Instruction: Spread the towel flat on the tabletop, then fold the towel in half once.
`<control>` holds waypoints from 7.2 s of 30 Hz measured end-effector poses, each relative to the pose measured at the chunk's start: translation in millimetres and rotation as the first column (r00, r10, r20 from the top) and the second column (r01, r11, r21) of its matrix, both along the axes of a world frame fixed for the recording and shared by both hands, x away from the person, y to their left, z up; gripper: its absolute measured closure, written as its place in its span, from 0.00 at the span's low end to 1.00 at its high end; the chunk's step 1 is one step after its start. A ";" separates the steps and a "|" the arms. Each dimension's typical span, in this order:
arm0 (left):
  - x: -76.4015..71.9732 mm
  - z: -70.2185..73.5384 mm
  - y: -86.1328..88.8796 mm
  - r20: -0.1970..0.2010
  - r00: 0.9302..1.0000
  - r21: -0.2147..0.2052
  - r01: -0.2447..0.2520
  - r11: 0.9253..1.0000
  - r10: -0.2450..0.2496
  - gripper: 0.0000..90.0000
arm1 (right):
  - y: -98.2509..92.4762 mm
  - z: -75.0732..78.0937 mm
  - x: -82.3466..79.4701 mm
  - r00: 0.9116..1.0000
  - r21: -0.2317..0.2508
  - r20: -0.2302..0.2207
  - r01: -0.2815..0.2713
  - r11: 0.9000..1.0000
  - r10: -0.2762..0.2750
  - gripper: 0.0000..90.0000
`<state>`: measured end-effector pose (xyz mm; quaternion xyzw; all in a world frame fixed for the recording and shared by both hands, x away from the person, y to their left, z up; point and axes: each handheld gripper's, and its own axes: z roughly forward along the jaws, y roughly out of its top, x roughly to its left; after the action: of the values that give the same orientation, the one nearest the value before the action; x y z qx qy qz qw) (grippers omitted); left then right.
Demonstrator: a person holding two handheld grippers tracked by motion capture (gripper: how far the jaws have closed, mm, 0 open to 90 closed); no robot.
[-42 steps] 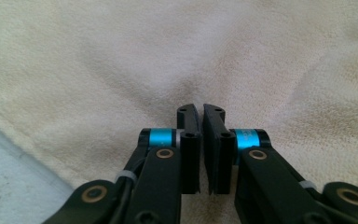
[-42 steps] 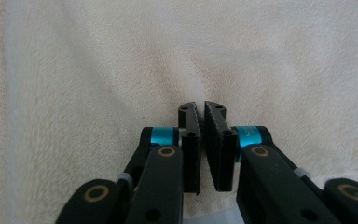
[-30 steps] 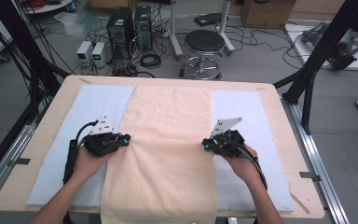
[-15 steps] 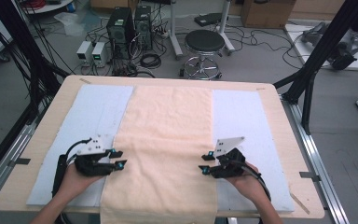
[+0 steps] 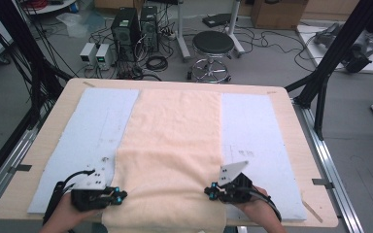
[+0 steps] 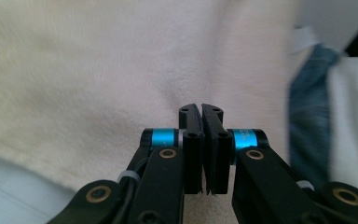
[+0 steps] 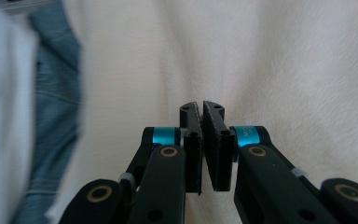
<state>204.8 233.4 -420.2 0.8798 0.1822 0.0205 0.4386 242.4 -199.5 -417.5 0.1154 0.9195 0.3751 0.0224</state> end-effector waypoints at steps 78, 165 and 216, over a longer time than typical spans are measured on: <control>6.8 11.7 -1.7 0.067 0.994 -0.024 -0.088 0.996 0.090 0.60 | -23.1 7.1 1.9 0.989 0.077 -0.027 0.148 0.986 -0.146 0.51; 122.8 32.8 -6.4 0.084 0.958 -0.058 -0.270 0.961 0.274 0.39 | -20.9 29.3 106.4 0.947 0.069 0.063 0.310 0.948 -0.315 0.26; 233.6 -20.1 -17.3 0.046 0.842 0.084 -0.539 0.838 0.537 0.64 | -32.1 -16.4 208.3 0.849 -0.058 -0.019 0.527 0.848 -0.528 0.59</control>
<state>438.4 216.1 -440.3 0.8125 0.4159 0.1604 0.3756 450.7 -231.6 -433.8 0.3692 0.8619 0.3293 0.1115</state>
